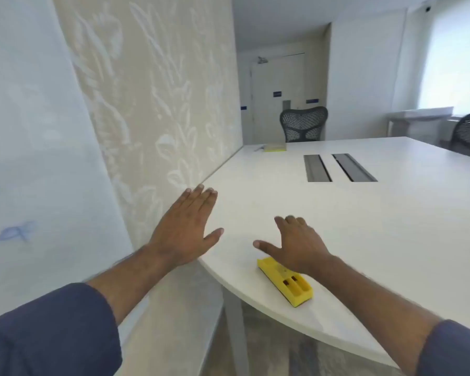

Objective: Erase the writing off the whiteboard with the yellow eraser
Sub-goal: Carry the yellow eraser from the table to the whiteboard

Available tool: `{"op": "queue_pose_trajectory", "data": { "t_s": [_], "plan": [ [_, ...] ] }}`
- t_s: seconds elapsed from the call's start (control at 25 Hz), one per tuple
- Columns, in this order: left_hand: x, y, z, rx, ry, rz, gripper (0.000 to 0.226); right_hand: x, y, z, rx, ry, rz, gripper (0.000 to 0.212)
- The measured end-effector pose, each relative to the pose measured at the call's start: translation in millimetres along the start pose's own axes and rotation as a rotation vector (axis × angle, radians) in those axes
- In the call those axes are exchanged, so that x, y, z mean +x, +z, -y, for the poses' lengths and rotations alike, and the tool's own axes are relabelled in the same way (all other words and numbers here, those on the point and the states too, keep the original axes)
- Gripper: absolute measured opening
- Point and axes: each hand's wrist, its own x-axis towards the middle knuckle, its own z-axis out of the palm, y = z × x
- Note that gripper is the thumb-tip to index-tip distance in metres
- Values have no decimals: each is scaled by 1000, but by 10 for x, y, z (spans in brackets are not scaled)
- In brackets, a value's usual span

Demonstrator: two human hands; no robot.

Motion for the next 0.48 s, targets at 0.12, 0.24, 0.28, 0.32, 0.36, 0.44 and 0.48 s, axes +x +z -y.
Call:
{"op": "queue_pose_trajectory", "data": {
  "t_s": [0.12,0.24,0.28,0.32,0.36,0.44,0.48],
  "plan": [
    [104,250,-226,-101,126,249,88,-191,180,-109,-45,142,233,78],
    [161,529,-557,-228,217,439,92,-364,354,-196,22,256,366,68],
    [177,621,-653,-272,228,476,92,-397,381,-211,53,273,375,65],
    [195,689,-728,-305,242,504,93,-419,398,-218,91,285,364,61],
    [203,765,-802,-346,250,517,93,-444,417,-217,124,284,358,56],
    [230,895,-892,-401,268,525,92,-474,444,-220,170,256,339,45],
    [238,942,-899,-414,270,531,91,-476,444,-221,188,236,329,43]
  ]
}}
